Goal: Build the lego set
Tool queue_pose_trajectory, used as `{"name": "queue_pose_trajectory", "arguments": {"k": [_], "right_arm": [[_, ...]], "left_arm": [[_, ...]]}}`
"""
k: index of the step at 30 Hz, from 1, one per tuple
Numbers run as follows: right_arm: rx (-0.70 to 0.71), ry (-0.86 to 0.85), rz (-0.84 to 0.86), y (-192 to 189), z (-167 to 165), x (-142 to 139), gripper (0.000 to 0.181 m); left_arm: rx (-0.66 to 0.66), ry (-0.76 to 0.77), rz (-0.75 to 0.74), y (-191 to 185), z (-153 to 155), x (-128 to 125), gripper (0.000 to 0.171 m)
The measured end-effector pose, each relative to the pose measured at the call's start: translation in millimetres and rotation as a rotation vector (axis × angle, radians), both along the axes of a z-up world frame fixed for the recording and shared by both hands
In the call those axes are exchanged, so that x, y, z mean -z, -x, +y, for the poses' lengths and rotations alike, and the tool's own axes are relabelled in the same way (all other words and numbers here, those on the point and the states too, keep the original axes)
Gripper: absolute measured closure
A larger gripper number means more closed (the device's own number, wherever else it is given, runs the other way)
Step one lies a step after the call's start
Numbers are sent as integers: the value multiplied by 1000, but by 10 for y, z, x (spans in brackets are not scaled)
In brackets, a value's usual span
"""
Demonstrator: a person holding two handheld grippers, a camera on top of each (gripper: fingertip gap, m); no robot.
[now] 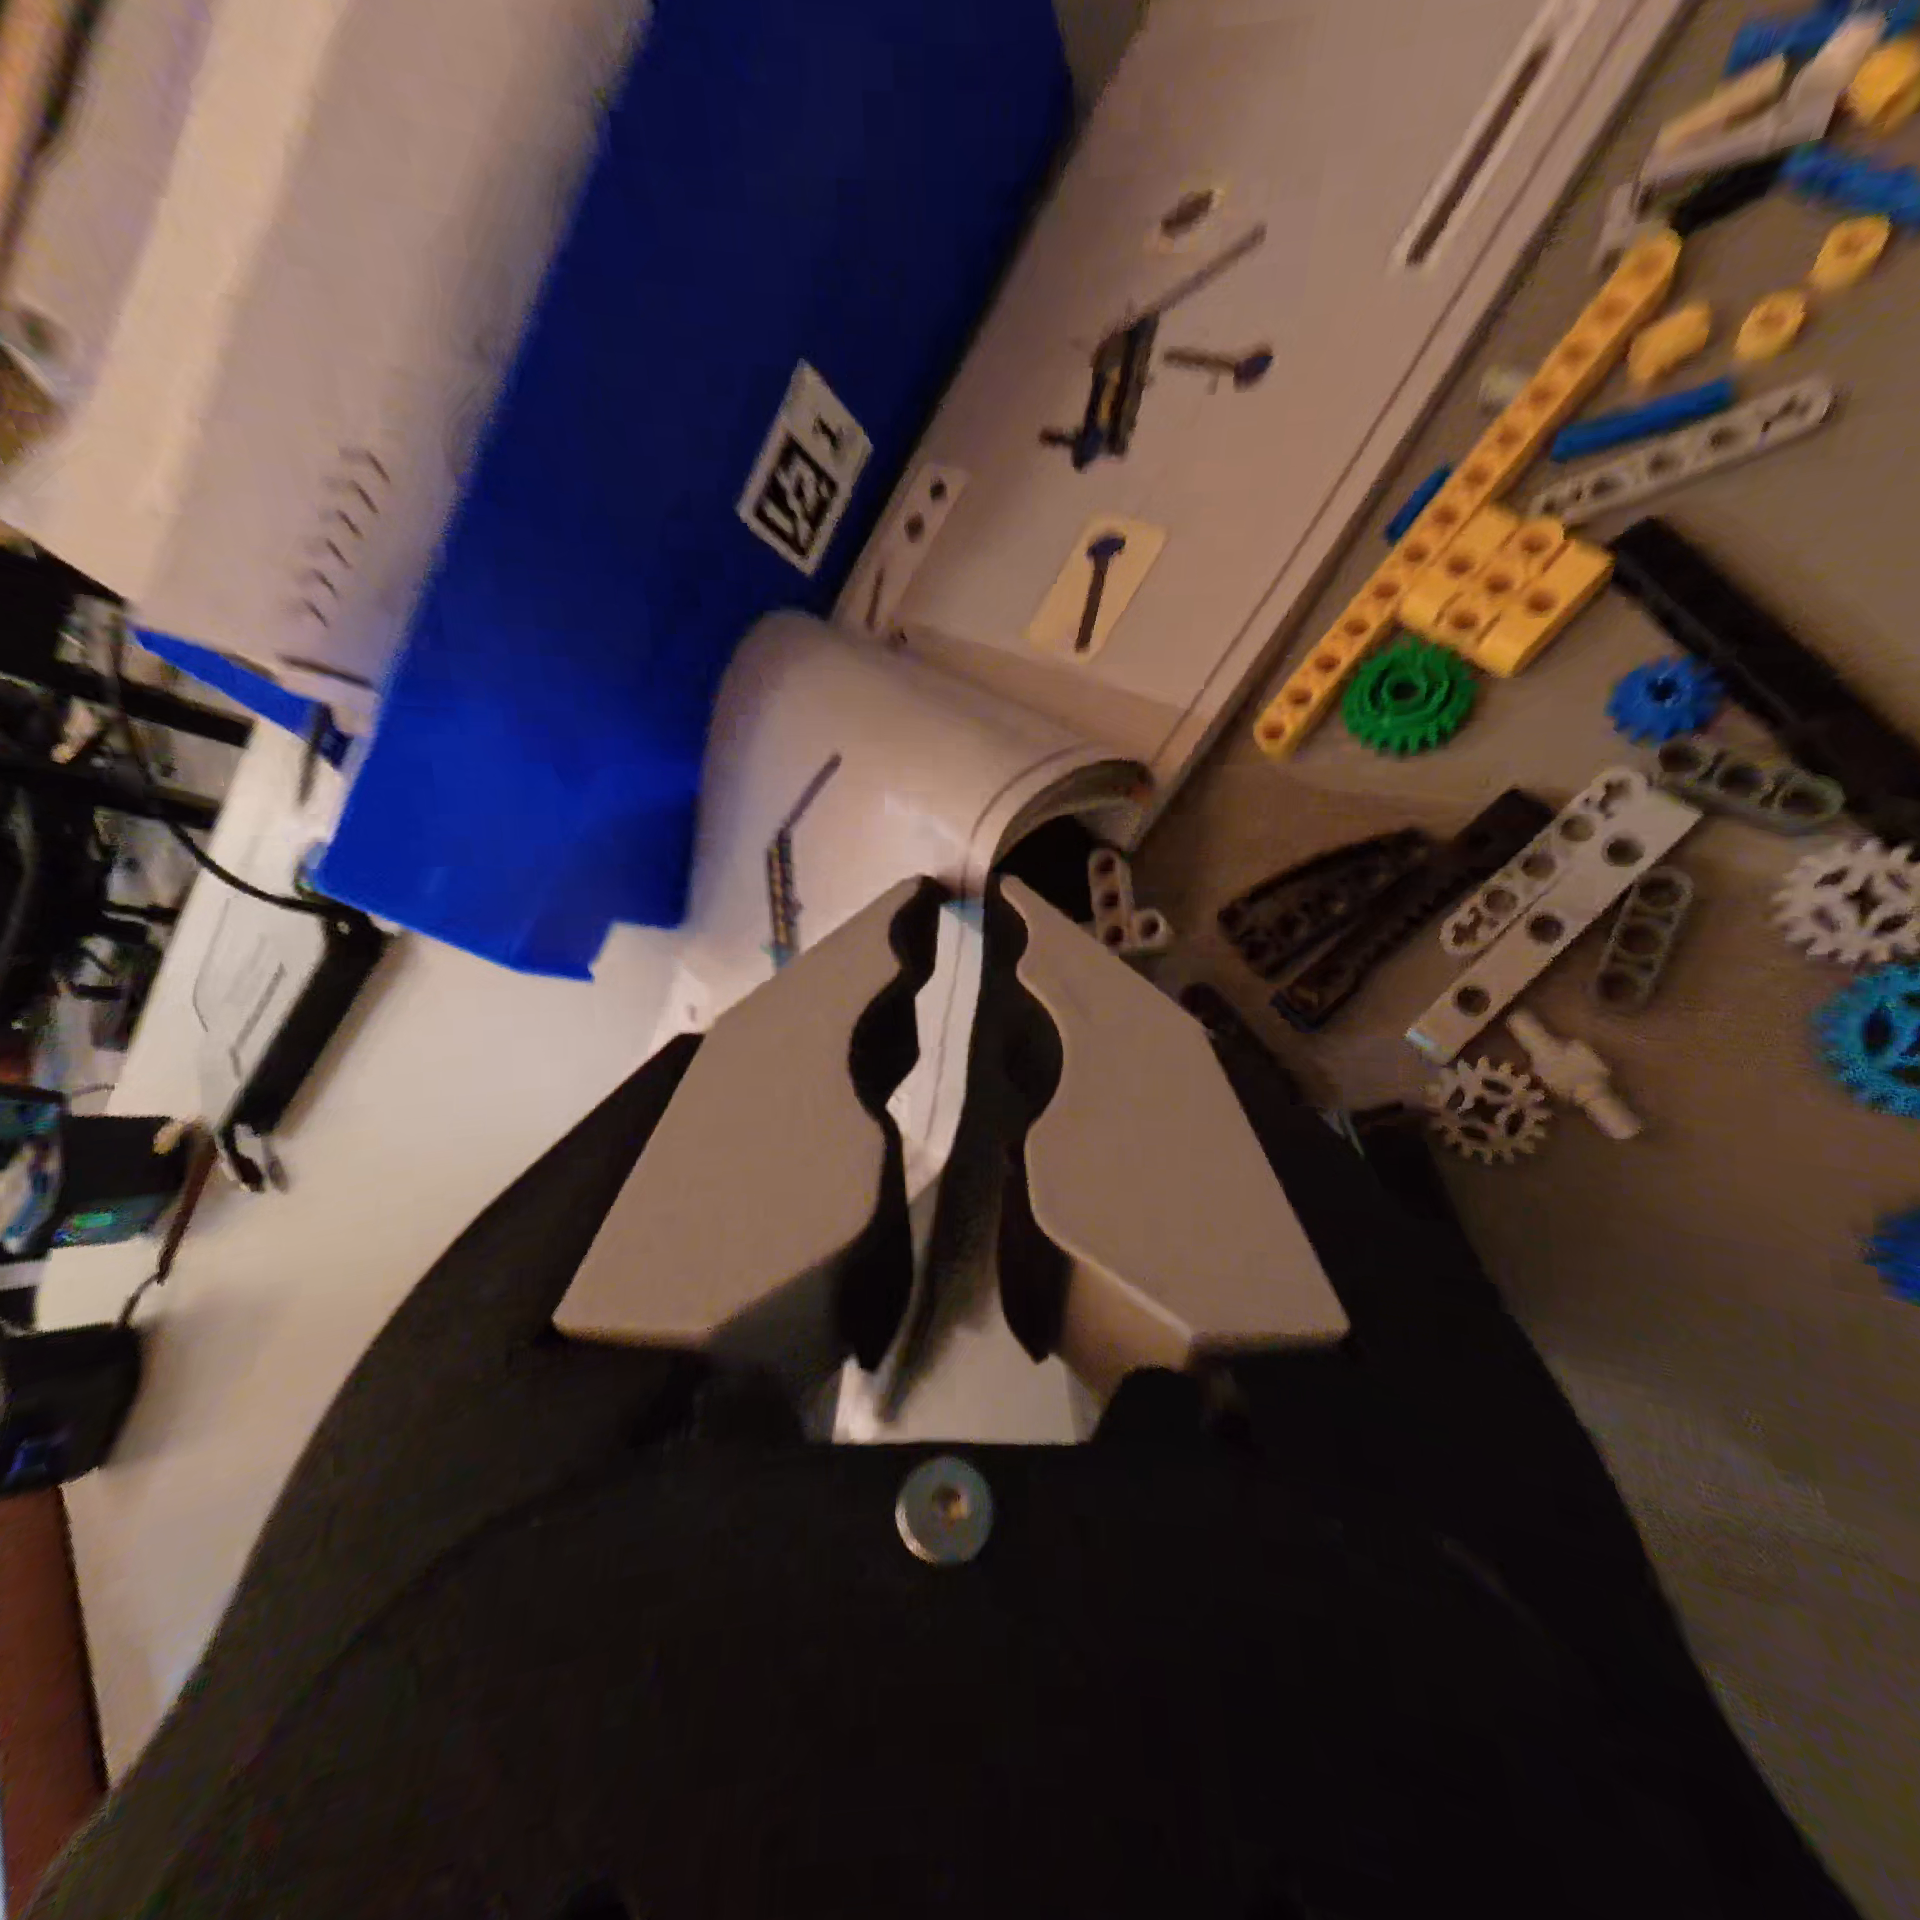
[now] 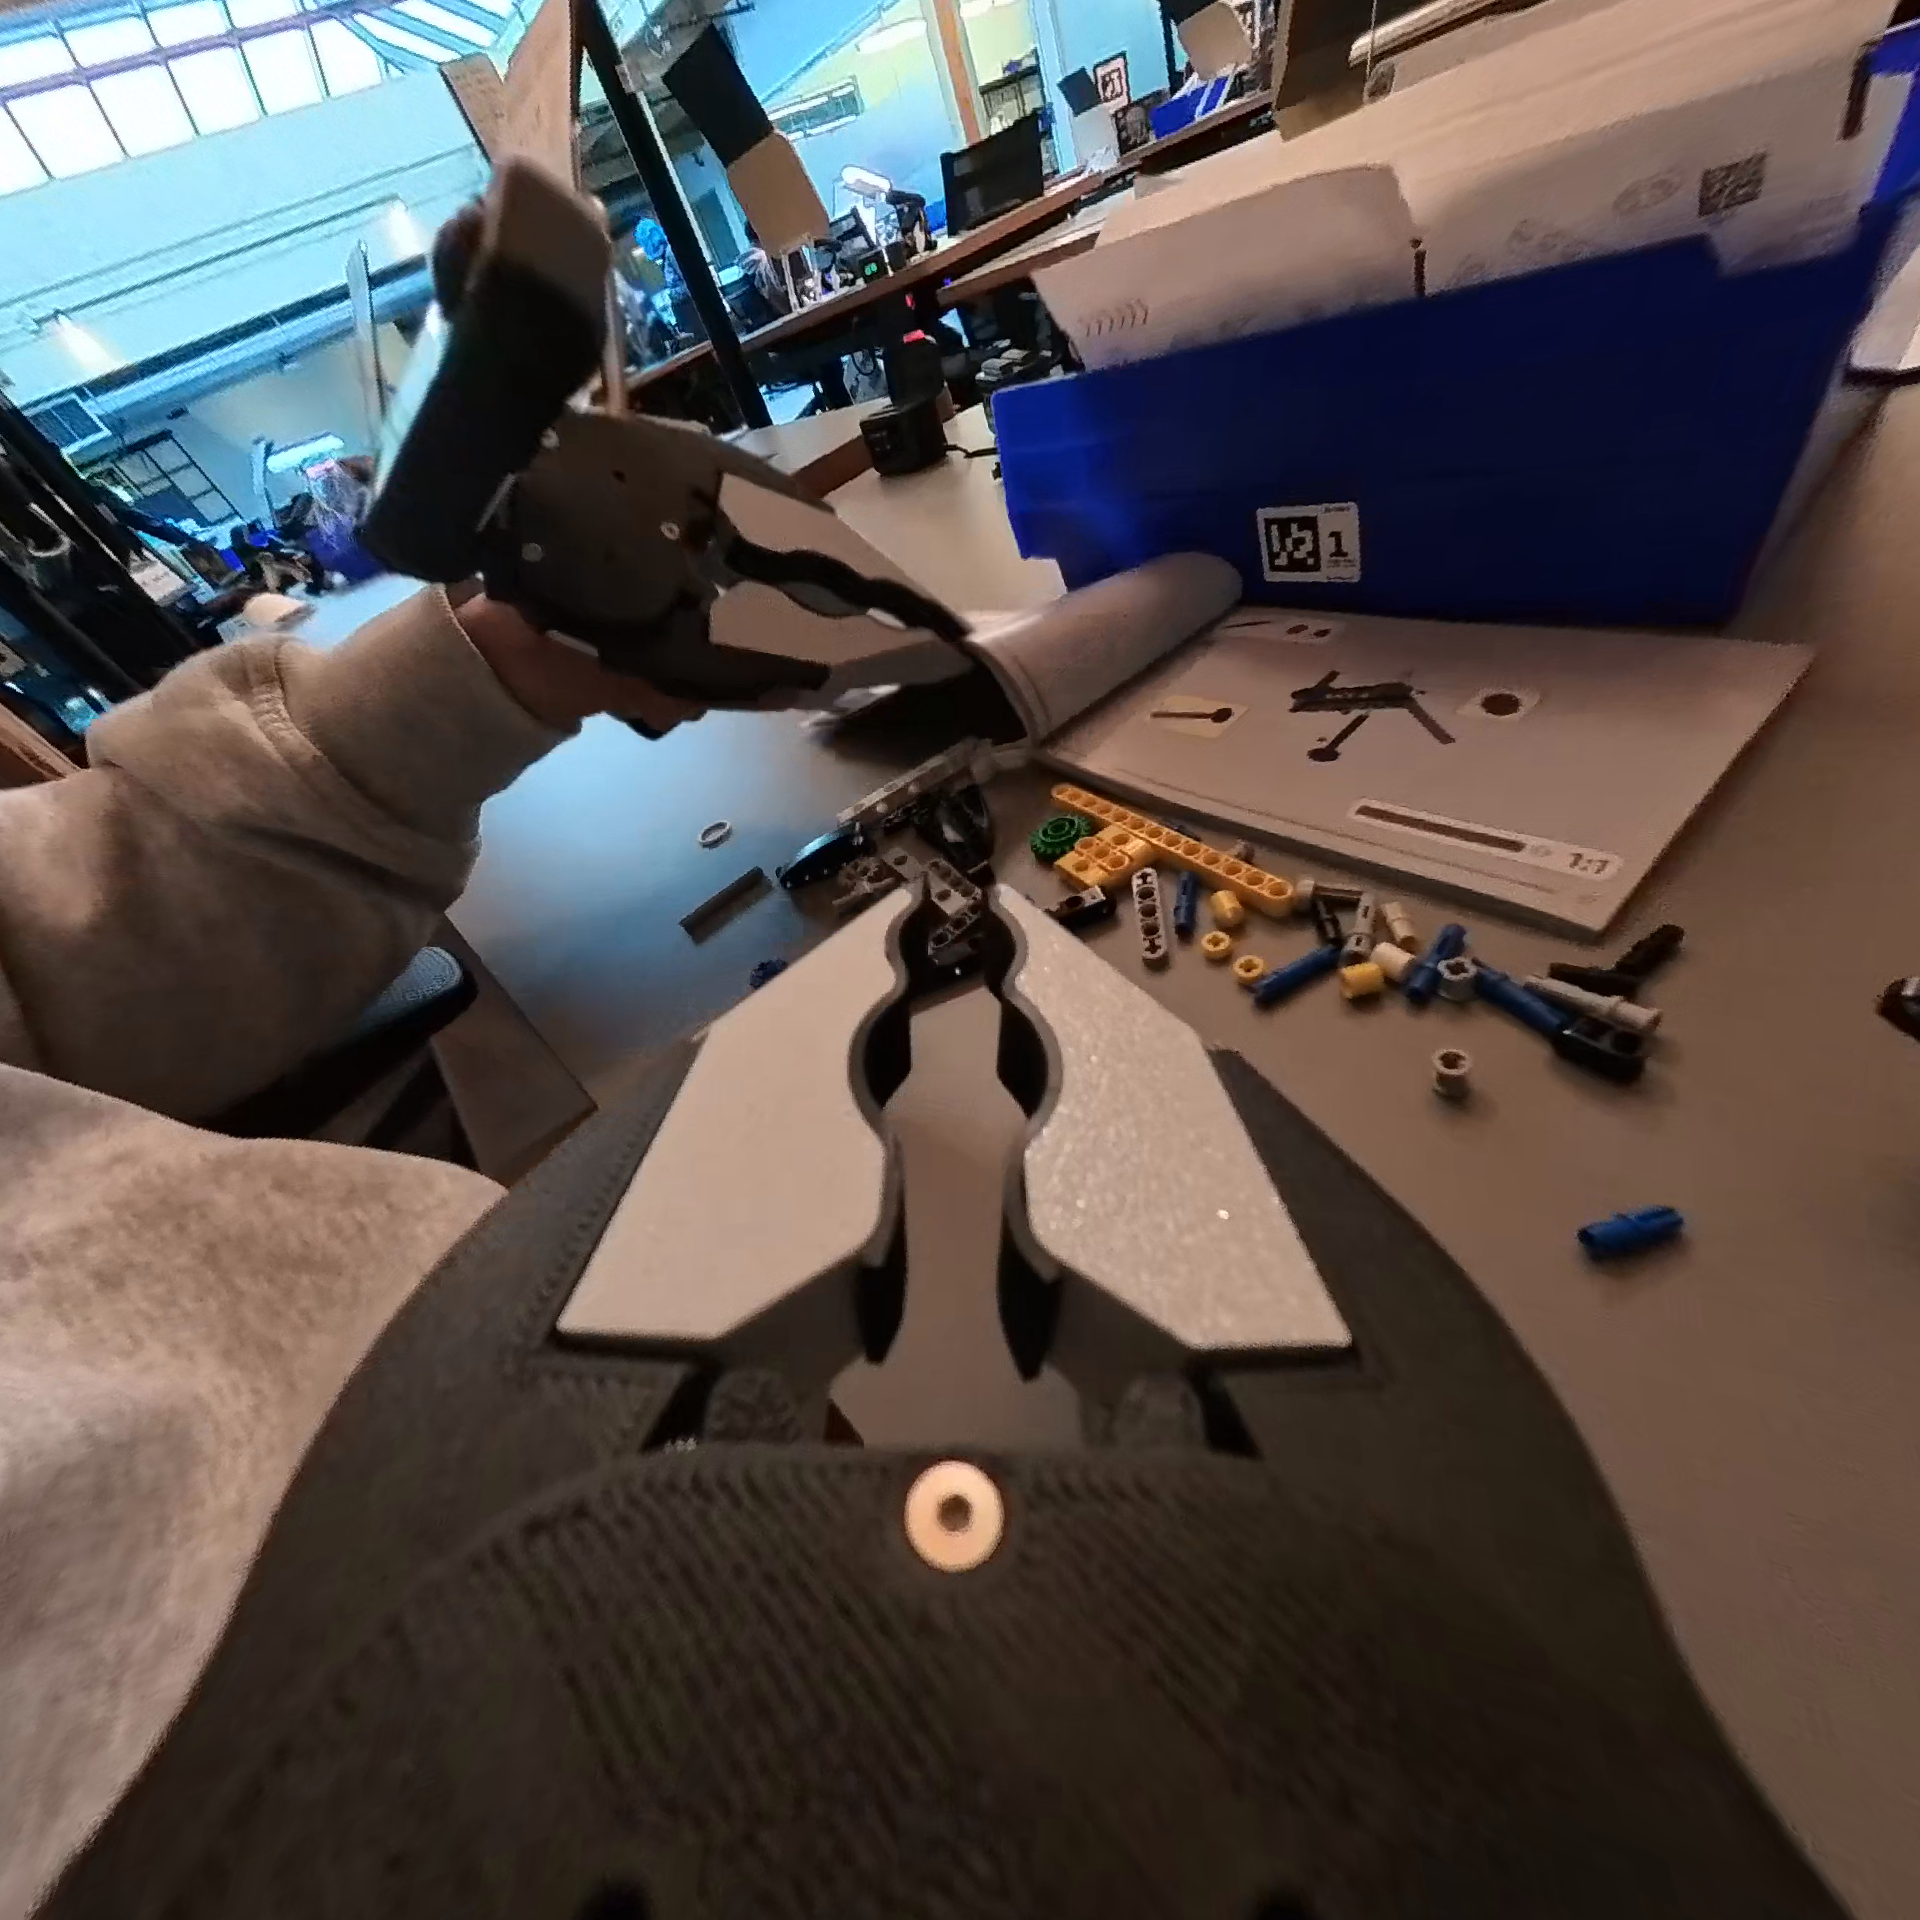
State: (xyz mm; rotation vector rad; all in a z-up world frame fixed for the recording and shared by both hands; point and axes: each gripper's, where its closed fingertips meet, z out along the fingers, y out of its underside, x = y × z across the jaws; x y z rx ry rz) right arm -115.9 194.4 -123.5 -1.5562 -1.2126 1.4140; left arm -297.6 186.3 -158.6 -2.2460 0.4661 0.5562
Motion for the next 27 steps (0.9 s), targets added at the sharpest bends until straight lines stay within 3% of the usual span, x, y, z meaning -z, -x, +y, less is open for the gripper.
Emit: {"name": "queue_pose_trajectory", "arguments": {"k": [9, 15, 27], "right_arm": [[-17, -27, 32, -88, -37, -134, 174], [-4, -30, 59, -149, 7, -222, 175], [-14, 5, 45, -135, 2, -178, 174]], "left_arm": [[-36, -95, 4, 102, 506, -735, 171], [-104, -41, -108, 229, 744, -829, 171], [-193, 26, -177, 334, 740, -816, 170]]}}
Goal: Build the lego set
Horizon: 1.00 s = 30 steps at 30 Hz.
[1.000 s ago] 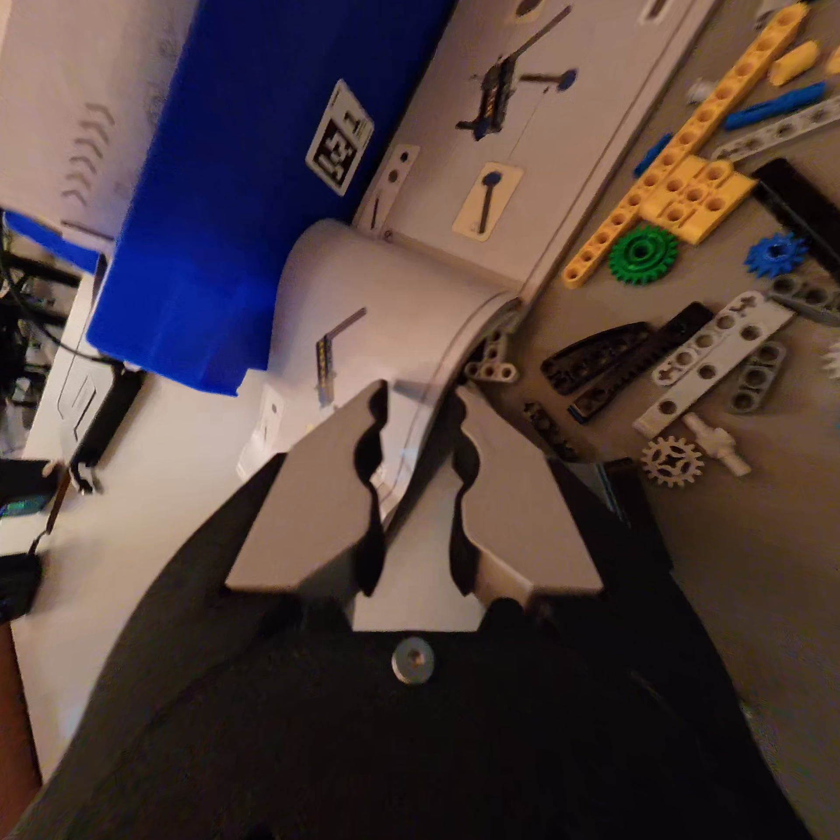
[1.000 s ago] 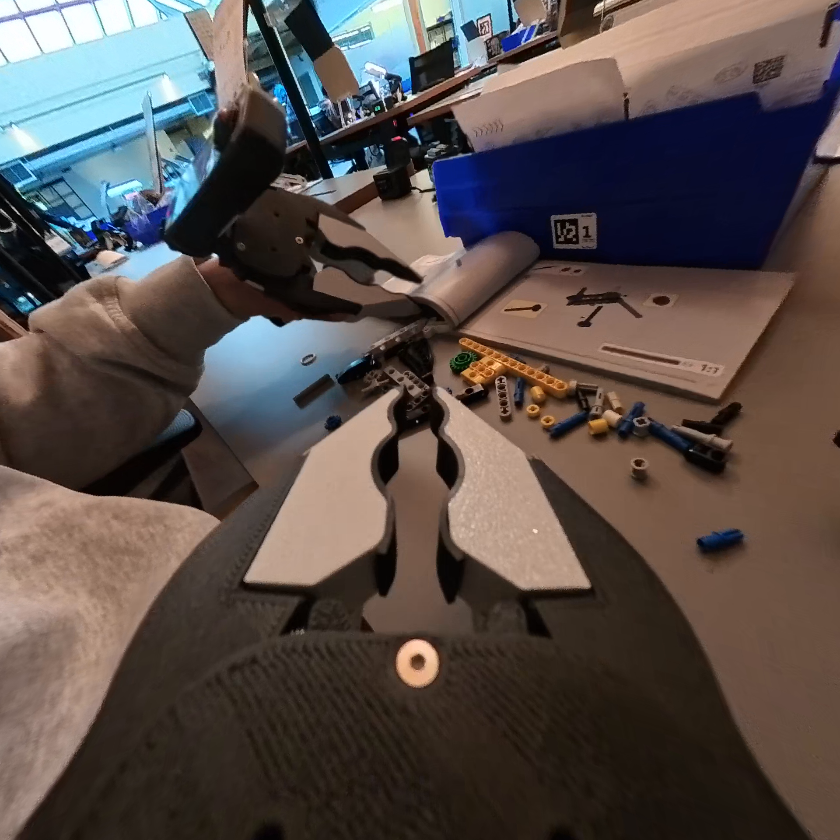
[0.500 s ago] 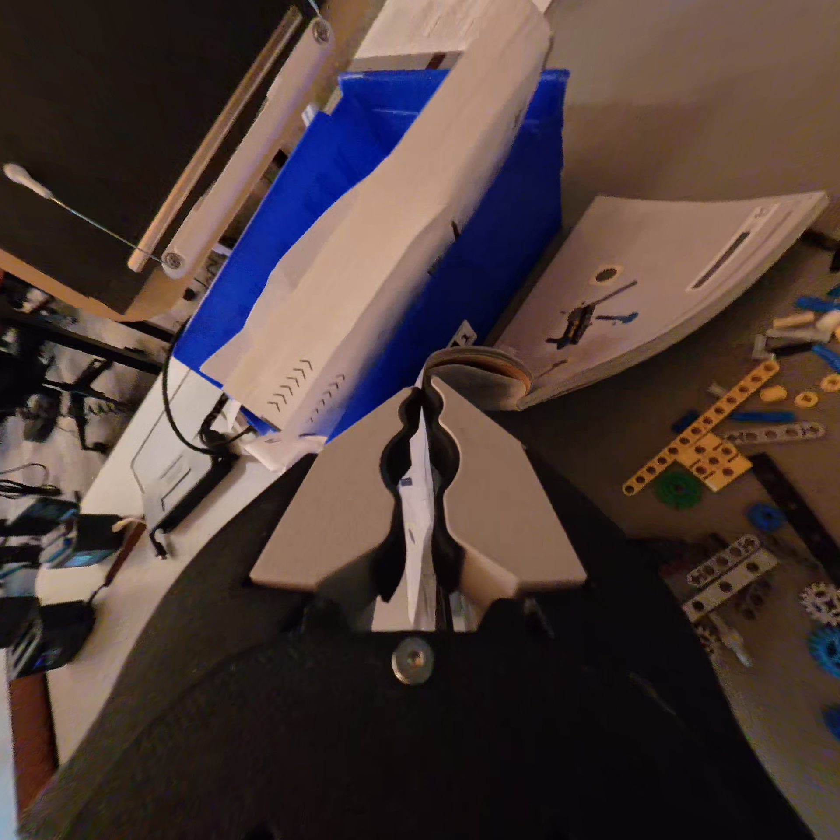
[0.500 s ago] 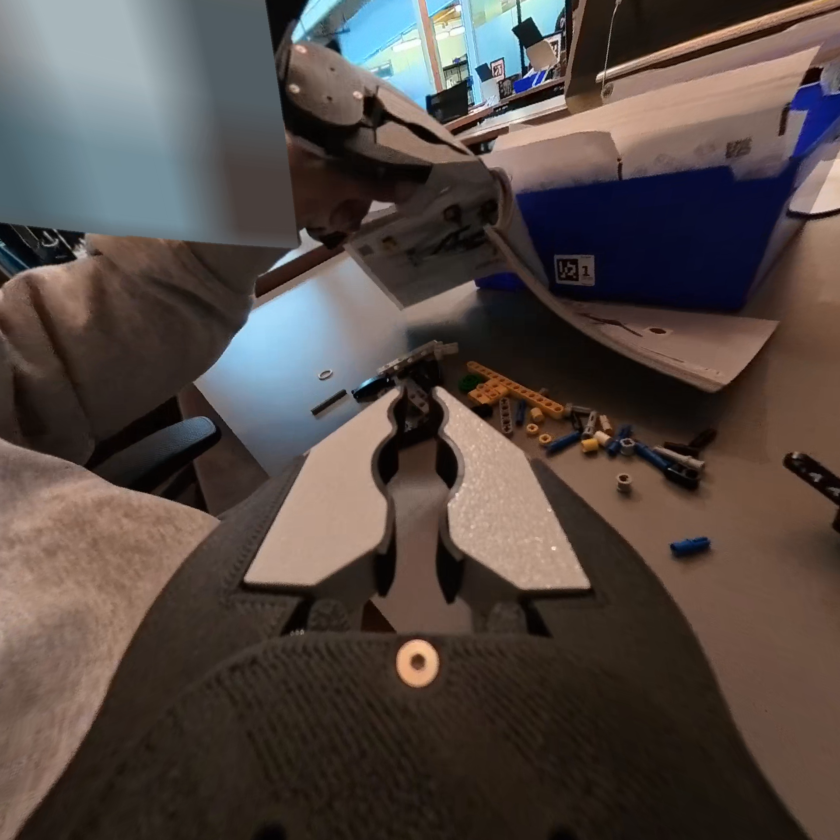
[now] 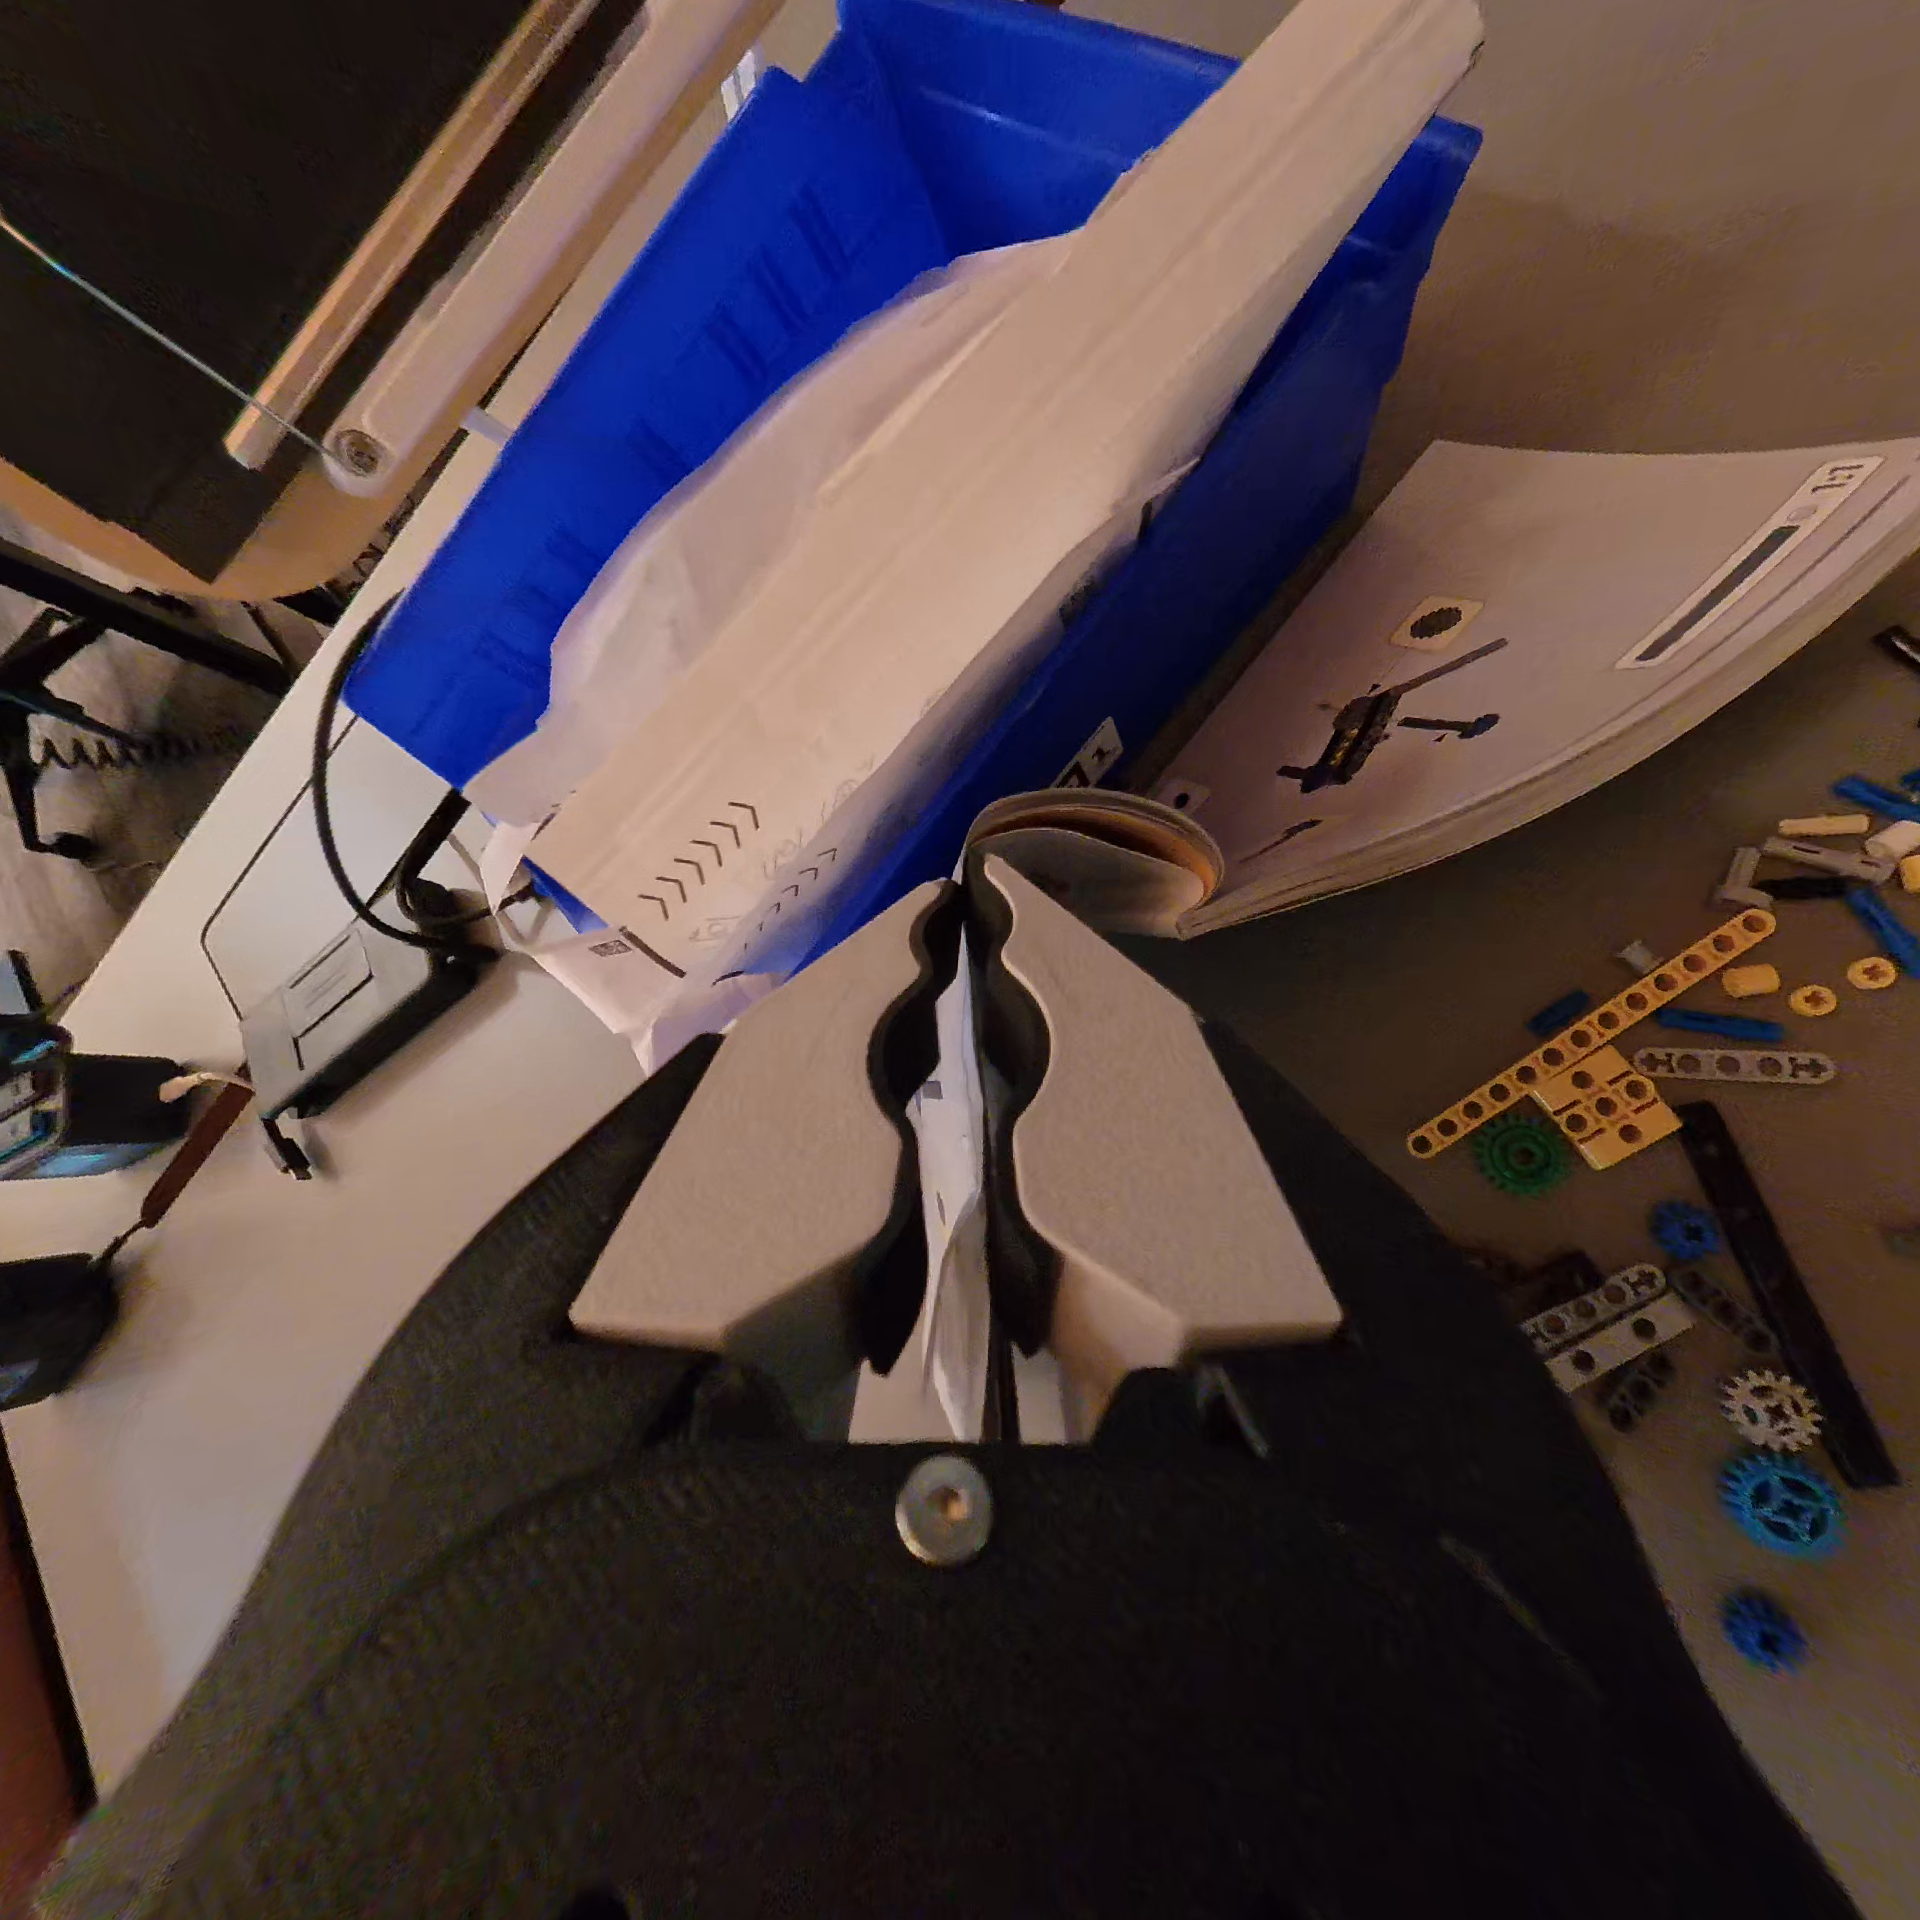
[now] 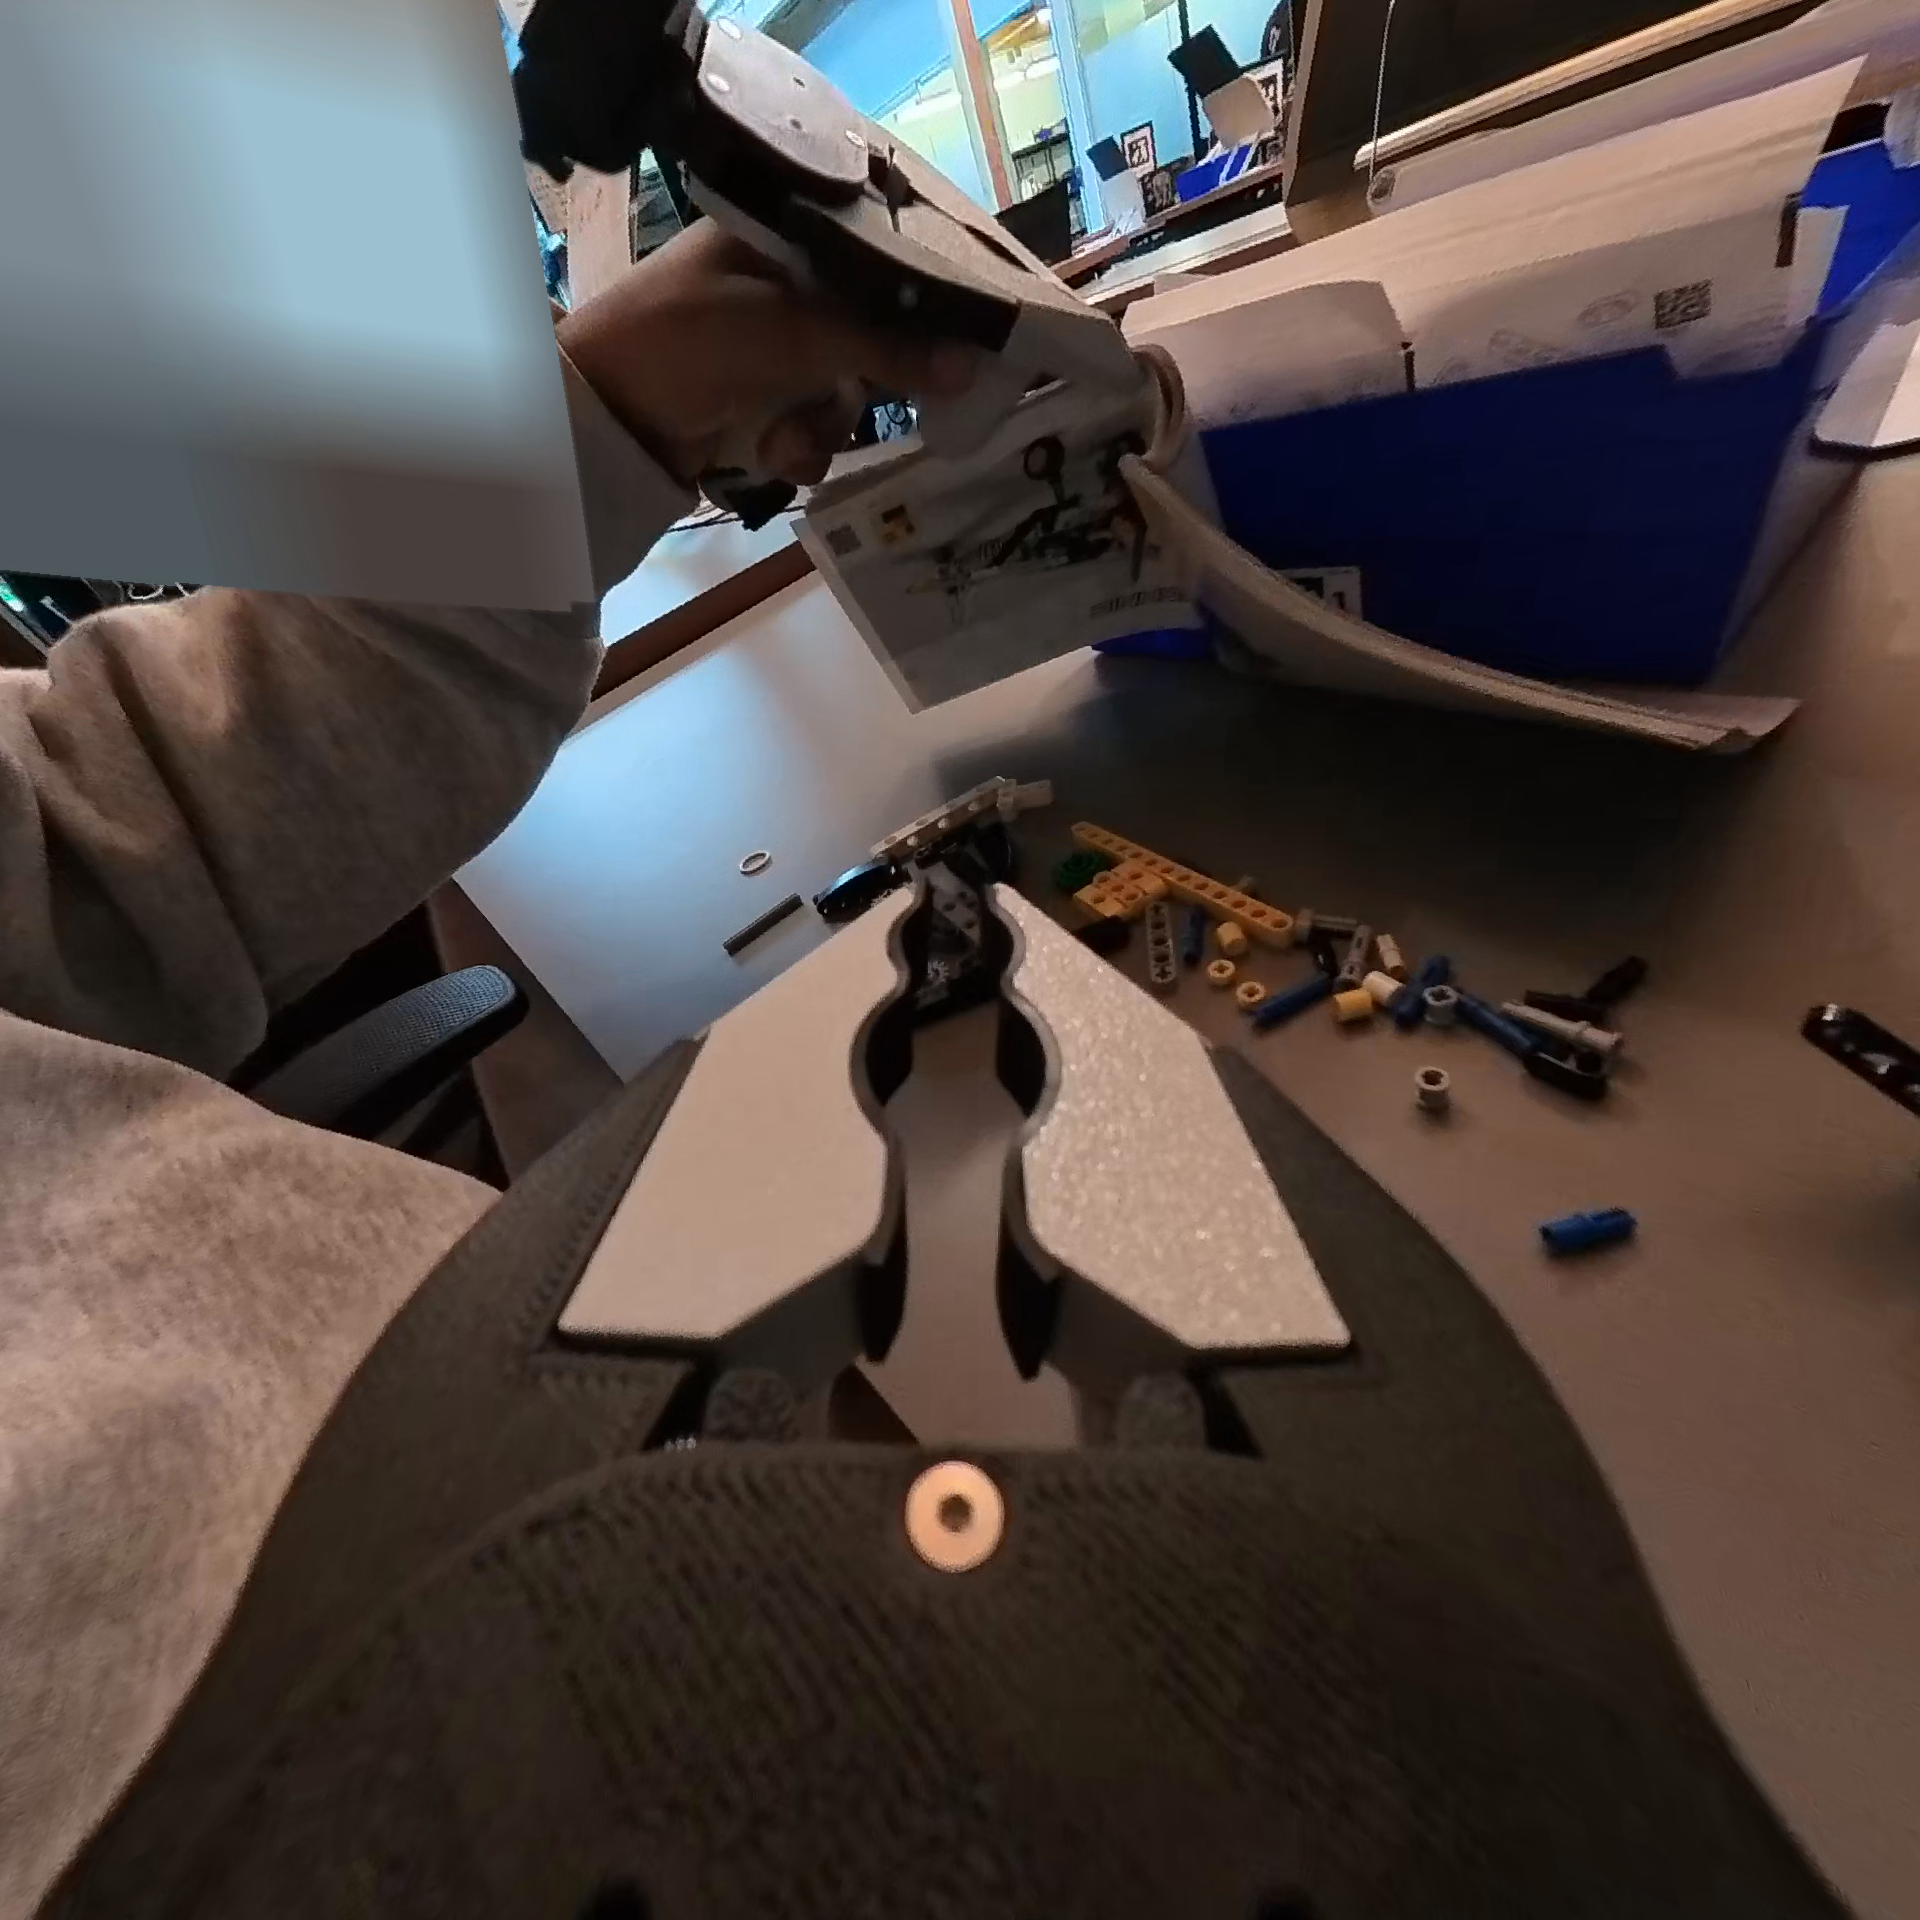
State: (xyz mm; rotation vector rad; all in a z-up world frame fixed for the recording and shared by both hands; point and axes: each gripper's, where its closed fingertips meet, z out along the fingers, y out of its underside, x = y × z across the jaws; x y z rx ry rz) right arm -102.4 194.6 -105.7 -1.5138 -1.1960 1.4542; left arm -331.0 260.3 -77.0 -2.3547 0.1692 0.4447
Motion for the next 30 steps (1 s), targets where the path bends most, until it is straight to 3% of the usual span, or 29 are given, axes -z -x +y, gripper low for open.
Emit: {"name": "queue_pose_trajectory", "arguments": {"k": [20, 30], "right_arm": [[-21, 11, -42, 31, -26, 102, 172], [-32, -95, -70, 62, -103, 159, 171]], "left_arm": [[26, 6, -5, -96, -38, 50, 170], [31, 5, -2, -122, -30, 61, 170]]}}
